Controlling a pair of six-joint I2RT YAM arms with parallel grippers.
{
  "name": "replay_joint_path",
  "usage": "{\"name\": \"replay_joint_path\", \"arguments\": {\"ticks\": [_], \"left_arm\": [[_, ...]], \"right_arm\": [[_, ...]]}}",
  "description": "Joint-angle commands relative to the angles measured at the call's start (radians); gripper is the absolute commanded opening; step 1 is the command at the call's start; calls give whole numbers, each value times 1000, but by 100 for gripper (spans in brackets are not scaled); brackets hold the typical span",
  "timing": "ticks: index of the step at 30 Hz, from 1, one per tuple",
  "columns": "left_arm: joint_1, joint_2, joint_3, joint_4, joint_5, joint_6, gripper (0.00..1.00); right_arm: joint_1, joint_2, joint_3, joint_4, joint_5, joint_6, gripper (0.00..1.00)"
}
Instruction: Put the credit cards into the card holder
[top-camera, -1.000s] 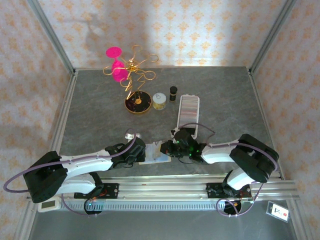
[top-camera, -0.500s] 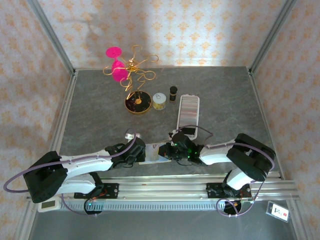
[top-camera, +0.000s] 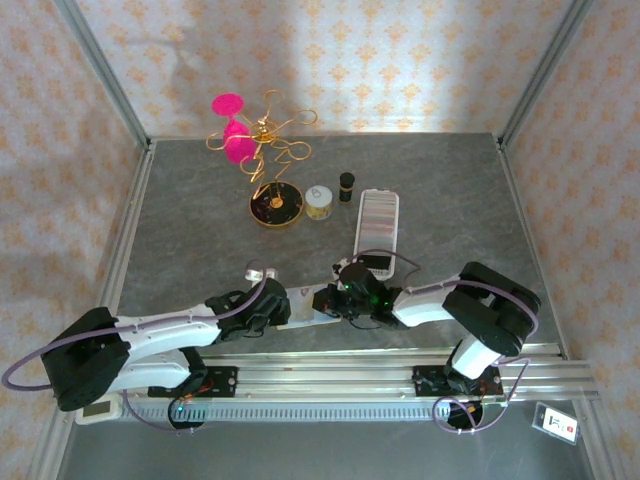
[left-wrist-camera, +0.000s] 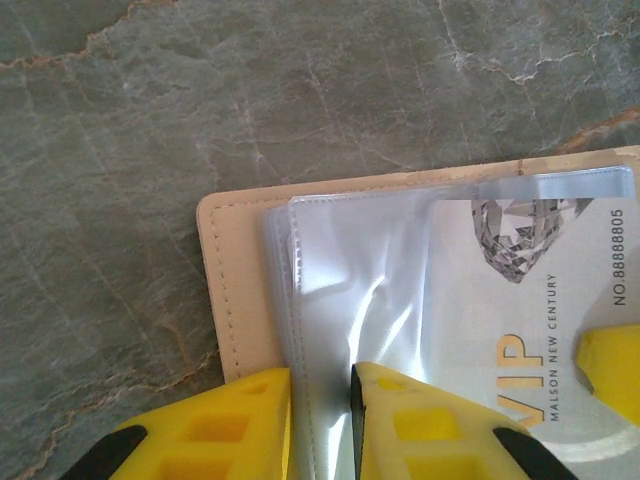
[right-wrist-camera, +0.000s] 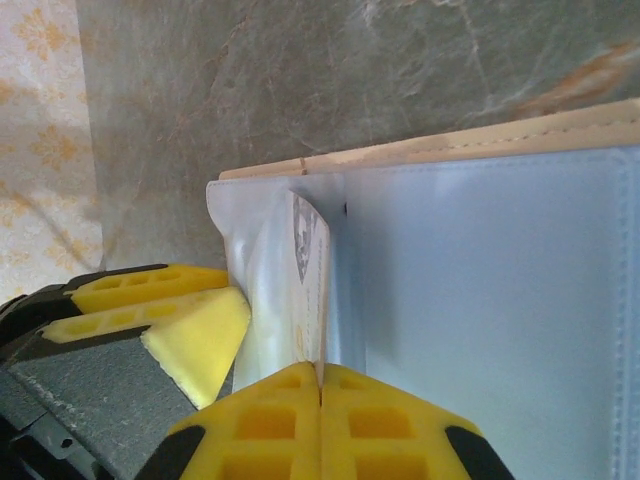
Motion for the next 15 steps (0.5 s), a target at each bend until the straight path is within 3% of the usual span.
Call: {"name": "replay_joint_path", "arguments": {"ticks": [1,7,15], "left_arm": [[-5,-2,-38,-50,-19,-26,23],[-5,-54,-60,-30,-32,-35,23],[-5,-16,-61,-9,-17,-38,22]], "right_arm": [[9,17,37,-63,-3,-32,0],[10,-31,23,-154,66,-19,0],[11,-54,16,-199,91,-6,0]]}}
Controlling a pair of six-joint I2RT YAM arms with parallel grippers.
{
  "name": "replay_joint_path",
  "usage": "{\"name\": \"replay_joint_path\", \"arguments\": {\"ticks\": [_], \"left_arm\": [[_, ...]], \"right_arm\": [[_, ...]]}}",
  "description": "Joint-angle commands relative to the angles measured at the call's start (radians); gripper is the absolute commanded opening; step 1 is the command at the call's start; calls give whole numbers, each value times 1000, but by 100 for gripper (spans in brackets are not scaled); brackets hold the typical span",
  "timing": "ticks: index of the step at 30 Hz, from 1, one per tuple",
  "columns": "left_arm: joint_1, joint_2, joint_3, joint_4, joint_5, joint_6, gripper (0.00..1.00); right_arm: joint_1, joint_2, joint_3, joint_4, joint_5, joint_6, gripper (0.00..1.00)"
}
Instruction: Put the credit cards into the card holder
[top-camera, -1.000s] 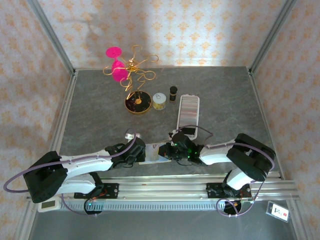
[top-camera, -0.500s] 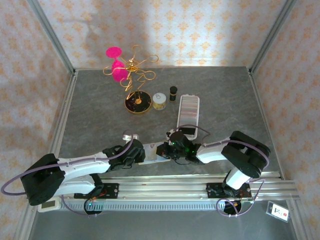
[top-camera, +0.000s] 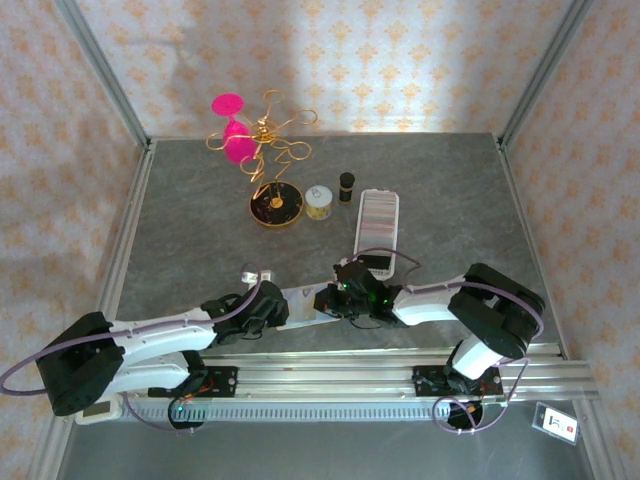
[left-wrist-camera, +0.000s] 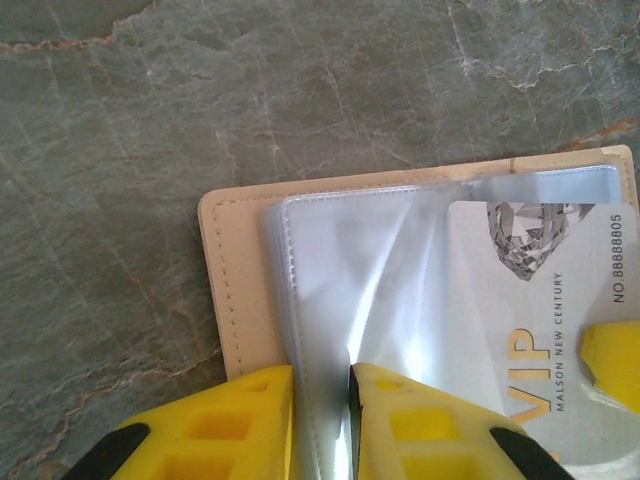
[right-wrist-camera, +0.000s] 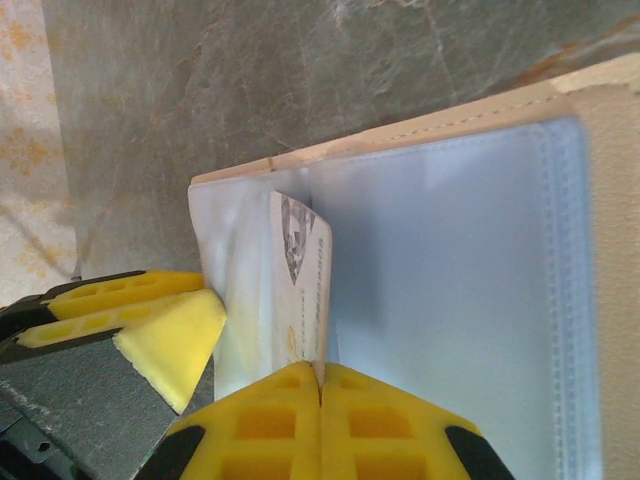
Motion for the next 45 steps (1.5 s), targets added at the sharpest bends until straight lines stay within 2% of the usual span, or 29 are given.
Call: {"name": "replay_joint_path", "arguments": {"ticks": [1,6,19,28,31,35,39,43,45], "left_arm": [[-5,26,-23,-32,-9,-5,22],[-5,26,-23,-24,-9,-5,22],[-5,20,-28,-27,-16,-9,23],[-4,-113,-33,-38,-15,-31,46],[-3,-173,-49,-66,-48,-45,48],[1,-202,-91,-65,-49,-70,49],[2,-157,-101,-71,-60,-75,47],[2,-133,-121,13,5,-72,40],[2,-133,-135,62,46,-68,40]], "right_arm": [[7,-29,-11,-80,57,2,0],[16,7,3,-48,9,-4,0],[37,68,83,-64,-16,-31,0],[39,103,97,-70,20,-37,0],[38,114,96,-70,15,-38,0],[38,115,98,-66,13,-37,0],[39,116,103,-68,10,-41,0],[40,120,115,-61,2,-43,1],[39,126,123,-58,-2,-43,1]]}}
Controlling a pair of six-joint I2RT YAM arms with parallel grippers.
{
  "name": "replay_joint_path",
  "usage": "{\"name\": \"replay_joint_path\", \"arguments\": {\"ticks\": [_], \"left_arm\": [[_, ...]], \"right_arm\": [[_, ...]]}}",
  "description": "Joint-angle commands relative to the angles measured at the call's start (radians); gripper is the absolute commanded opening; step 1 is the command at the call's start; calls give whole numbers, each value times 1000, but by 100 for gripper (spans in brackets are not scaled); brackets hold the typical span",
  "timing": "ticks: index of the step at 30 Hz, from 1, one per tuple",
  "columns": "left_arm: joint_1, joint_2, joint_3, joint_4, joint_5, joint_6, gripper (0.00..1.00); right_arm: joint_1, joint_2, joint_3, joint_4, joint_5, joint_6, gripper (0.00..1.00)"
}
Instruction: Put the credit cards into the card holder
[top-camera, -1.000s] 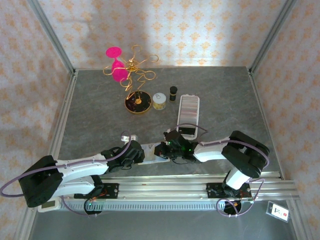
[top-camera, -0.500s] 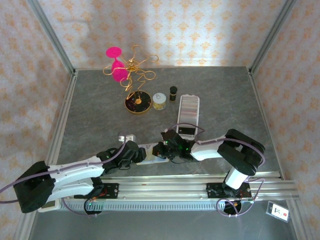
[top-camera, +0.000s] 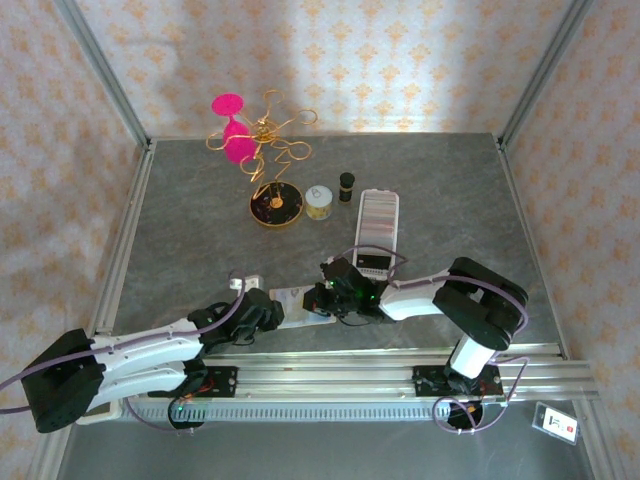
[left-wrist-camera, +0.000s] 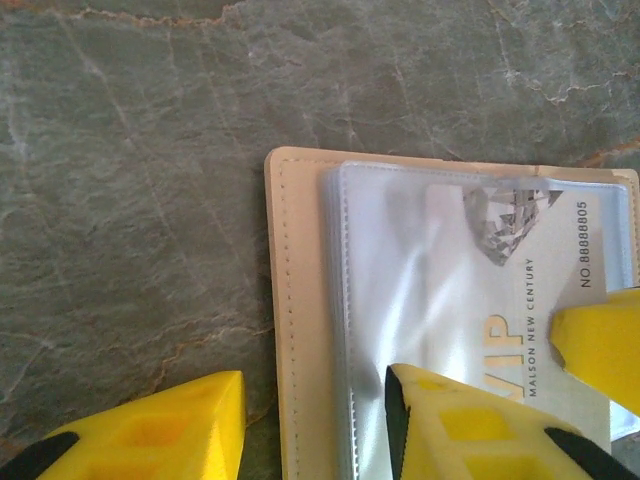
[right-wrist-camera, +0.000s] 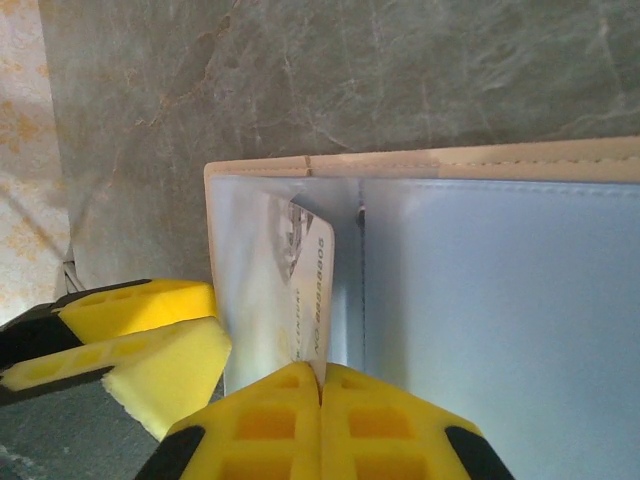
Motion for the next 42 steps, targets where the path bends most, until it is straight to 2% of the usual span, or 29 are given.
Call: {"name": "replay_joint_path", "arguments": {"ticks": [1,11,14,16,21,27,30,38,42], "left_arm": [[0,13,-42,87,84,-6,40],[2,-35,-123,251,164,-55,38],[4,-52,-125,255,157,-61,38],[5,-63,-129,255,151,-65,37],[12,-86,-135,244,136,-70,37],[24,-93,-140,245,129,-76,36],[30,-94,-142,252,134,-78,36],[49,-85,-163,291,143,-98,36],[59,-79,-175,317,154,-103,36]], "right_arm": [[9,33,21,-33,12,-18,2],[20,83,90,-41,-5,-25,6],[21,85,101,-70,-1,-38,12],[22,71,103,-108,26,-54,21],[22,29,118,-217,97,-93,33],[21,14,158,-327,173,-143,38],[22,17,170,-349,204,-151,37],[21,76,174,-317,174,-143,9],[22,78,152,-256,127,-131,4]]}}
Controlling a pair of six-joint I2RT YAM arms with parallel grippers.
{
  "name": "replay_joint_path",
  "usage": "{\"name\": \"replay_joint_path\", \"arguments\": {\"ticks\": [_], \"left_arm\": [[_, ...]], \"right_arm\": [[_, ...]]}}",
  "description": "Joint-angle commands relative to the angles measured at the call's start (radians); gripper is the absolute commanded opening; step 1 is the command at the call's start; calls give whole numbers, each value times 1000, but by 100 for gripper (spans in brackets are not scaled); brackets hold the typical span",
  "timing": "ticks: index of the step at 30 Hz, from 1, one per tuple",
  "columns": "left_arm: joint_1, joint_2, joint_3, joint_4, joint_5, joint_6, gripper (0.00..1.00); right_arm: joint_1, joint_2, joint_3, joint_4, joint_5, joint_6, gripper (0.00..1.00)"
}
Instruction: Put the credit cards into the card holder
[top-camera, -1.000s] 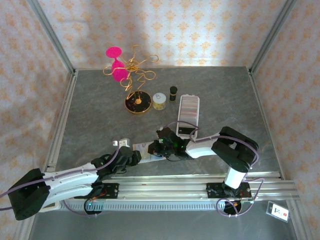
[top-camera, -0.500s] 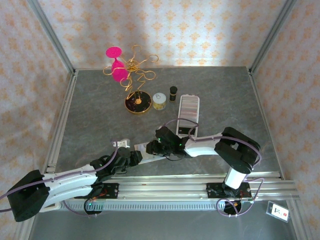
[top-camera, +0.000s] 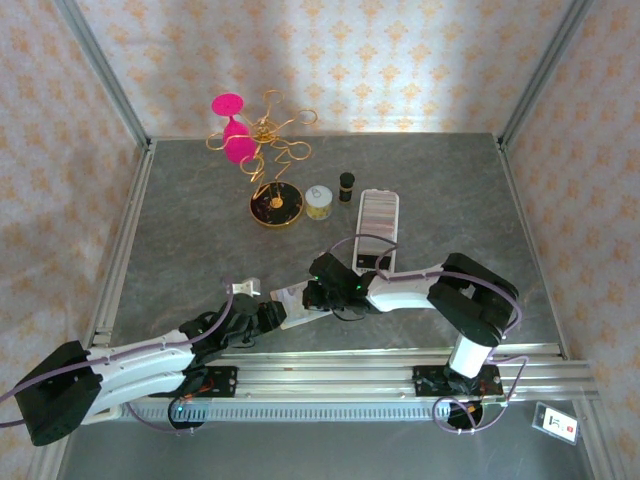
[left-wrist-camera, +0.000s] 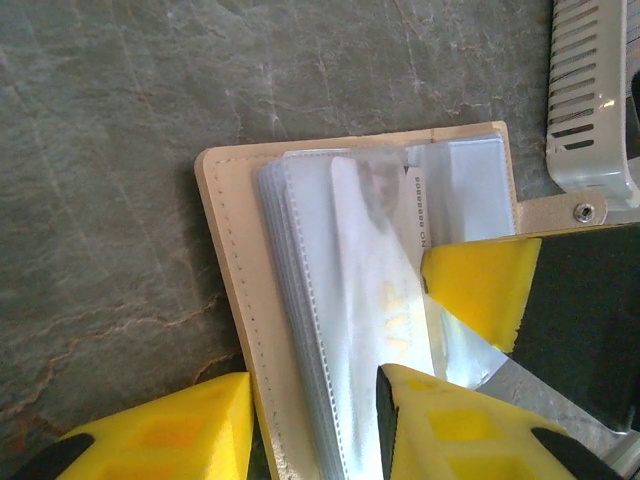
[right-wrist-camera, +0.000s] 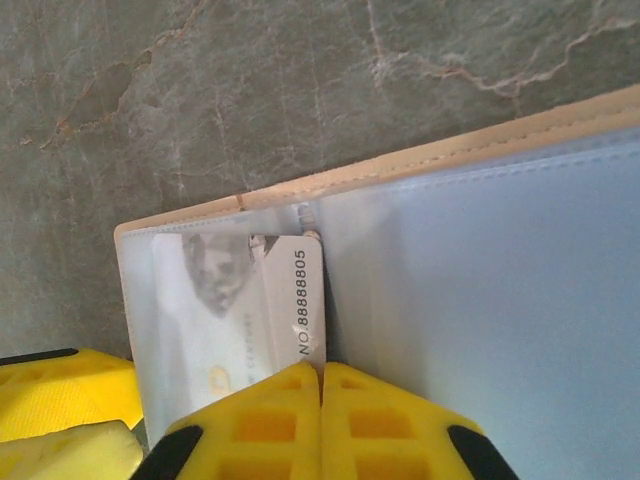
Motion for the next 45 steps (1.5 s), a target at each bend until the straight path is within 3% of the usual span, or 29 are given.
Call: {"name": "replay_joint_path", "arguments": {"ticks": [1,17,22,28,30,35,41,45], "left_arm": [[14,11,-25,41,21,-19,36],[28,-27,-28,168,85,-53,34],[28,-50,-32,163,70,-52,27],[29,-45,15,8,23,-9,5],[28,-48,34,-60,5,14,0],[28,-74,94,-261,-50,70,0],[30,-112,138,-391,-61,118,0],[30,-118,168,-446,-61,145,0]], "right_arm": [[2,28,-14,42,-26,7,4],[10,25,-55,138,-85,28,1],[10,14,-68,179,-103,43,1],[14,-19,-61,191,-94,44,3],[13,-39,-53,171,-73,37,6],[14,-140,-34,1,86,5,12],[14,-290,-95,-165,279,6,32],[4,-346,-150,-195,315,27,41]]}}
